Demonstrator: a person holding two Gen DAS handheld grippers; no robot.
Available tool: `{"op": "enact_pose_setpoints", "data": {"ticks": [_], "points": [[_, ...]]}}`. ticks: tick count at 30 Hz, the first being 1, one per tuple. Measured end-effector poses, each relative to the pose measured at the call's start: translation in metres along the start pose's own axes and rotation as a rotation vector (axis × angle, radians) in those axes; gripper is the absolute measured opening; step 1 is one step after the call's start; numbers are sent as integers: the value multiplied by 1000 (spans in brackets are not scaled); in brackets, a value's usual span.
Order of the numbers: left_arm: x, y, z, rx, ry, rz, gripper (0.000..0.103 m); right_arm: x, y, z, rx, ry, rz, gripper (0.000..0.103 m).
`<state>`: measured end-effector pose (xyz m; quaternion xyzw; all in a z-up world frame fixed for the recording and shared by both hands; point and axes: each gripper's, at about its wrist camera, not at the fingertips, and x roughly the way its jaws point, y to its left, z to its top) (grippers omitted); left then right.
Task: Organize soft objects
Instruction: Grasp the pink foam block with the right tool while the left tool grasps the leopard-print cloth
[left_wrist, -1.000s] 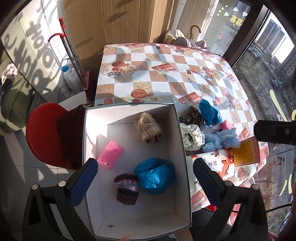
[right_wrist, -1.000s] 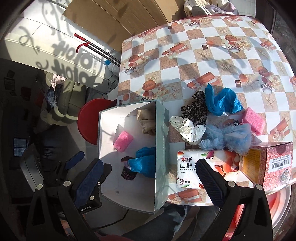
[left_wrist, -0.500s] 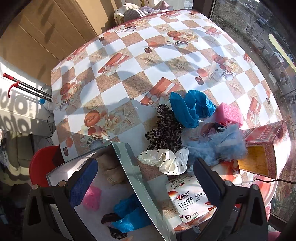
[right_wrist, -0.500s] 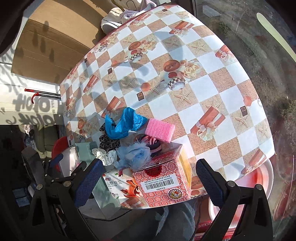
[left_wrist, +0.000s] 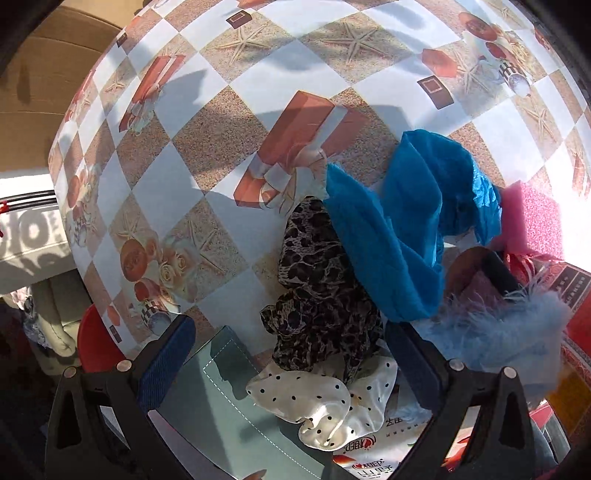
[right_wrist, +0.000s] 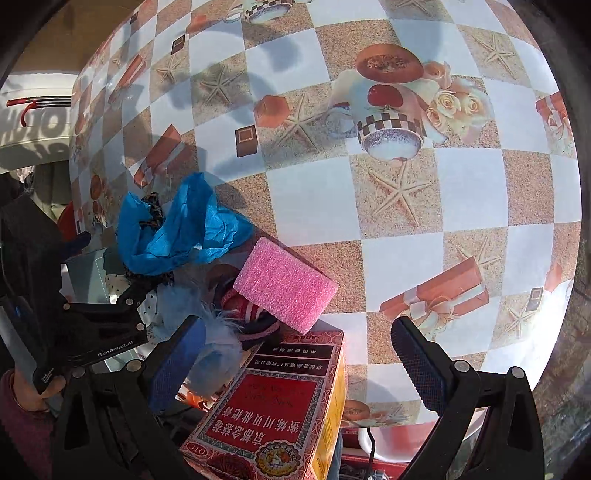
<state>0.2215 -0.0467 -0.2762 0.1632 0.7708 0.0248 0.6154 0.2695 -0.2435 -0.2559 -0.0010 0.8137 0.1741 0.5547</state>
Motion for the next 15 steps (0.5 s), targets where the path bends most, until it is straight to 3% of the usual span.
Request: {"op": "enact_pose_setpoints", "data": {"ticks": [3,6,8,10,15], "points": [[16,0,4,-8,59,11,103,30,13,15,-97,100,-24,101],[26,-6,7,23,97,48,103,53,25,23,-220,185,-119,101],[31,-9,10,35,106,71,103,62,30,25,-288,209,-230,101],[33,-8,13,11,104,54,103,69,31,25,-346,213,-300,101],[21,3,29,-69,-4,52,103,61,-2,33,-244,114,-277,101]]}}
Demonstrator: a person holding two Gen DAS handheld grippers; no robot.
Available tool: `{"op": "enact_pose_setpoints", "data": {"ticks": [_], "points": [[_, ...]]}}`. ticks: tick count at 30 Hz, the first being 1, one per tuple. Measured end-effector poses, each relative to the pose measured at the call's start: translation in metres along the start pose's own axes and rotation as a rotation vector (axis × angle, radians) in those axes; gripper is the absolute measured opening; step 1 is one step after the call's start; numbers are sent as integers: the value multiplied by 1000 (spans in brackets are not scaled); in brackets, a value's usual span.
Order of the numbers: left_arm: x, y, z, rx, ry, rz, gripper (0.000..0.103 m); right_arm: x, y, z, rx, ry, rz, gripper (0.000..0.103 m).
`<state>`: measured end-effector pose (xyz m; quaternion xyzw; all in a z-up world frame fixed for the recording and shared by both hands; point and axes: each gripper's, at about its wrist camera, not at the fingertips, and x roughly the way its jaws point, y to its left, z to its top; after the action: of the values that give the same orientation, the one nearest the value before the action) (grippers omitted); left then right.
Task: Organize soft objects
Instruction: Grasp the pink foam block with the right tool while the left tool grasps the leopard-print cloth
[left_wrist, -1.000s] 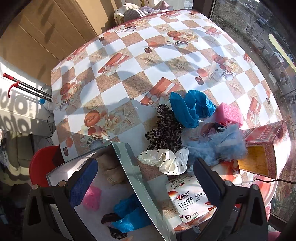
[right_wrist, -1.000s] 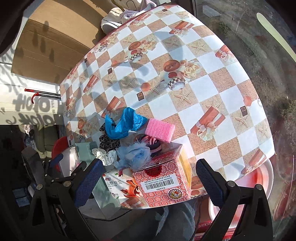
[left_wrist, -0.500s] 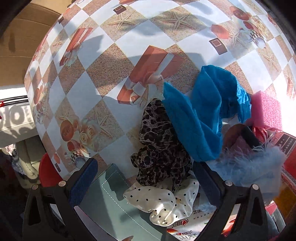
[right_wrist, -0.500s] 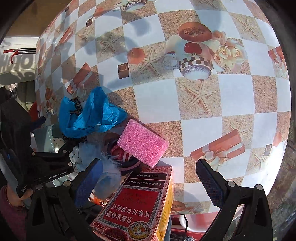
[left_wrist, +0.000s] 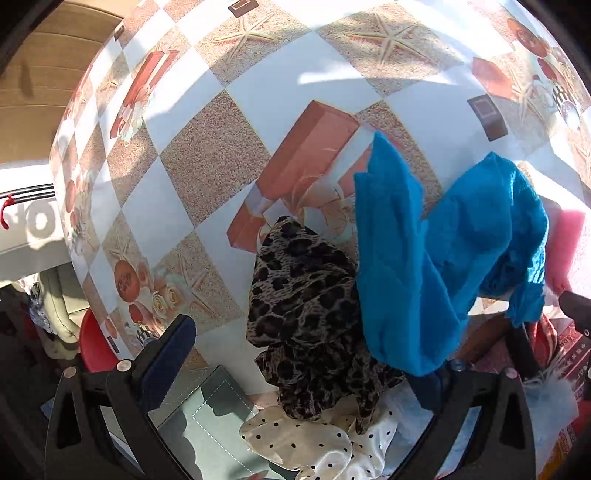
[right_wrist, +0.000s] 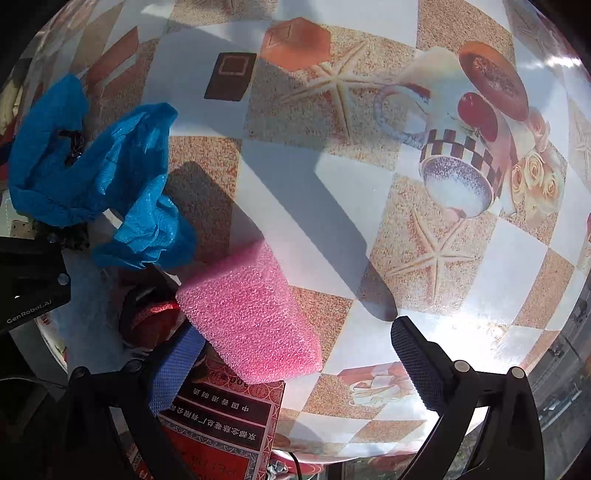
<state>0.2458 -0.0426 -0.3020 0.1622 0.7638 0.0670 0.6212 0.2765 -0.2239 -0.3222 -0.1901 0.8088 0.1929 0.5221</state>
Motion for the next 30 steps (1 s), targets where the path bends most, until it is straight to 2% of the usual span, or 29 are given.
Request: {"op": "enact_pose_setpoints", "data": {"ticks": [3,5,7,10,16,19,21,23,26,30], "points": [[-11,8,24,-66,-75,-35,103,-3,-42,-4,108,-57,-43,101],[-25,20,31,-122,-123,-70,103,-6,-82,-9,231,-84,-50,101],[-38,32,31,-157,-155,-107,103,-12,-116,-21,341,-125,7,101],[-46,50,20,-181,-164,-153,103,-21,-145,-44,419,-192,105,101],[-17,54,-5,-196,-63,-159,103,-15,-139,-57,436,-220,204,101],[-6,55,-8,-252,-37,-231,103,-3,-132,-50,450,-219,201,101],[-5,53,-6,-270,-33,-241,103,4,-126,-45,438,-213,166,102],[-7,49,-4,-266,-30,-207,103,6,-122,-42,412,-214,97,102],[-22,48,-8,-286,-77,-211,103,10,-118,-42,379,-209,35,103],[-26,44,-16,-287,-54,-231,103,14,-107,-40,380,-227,18,103]]}}
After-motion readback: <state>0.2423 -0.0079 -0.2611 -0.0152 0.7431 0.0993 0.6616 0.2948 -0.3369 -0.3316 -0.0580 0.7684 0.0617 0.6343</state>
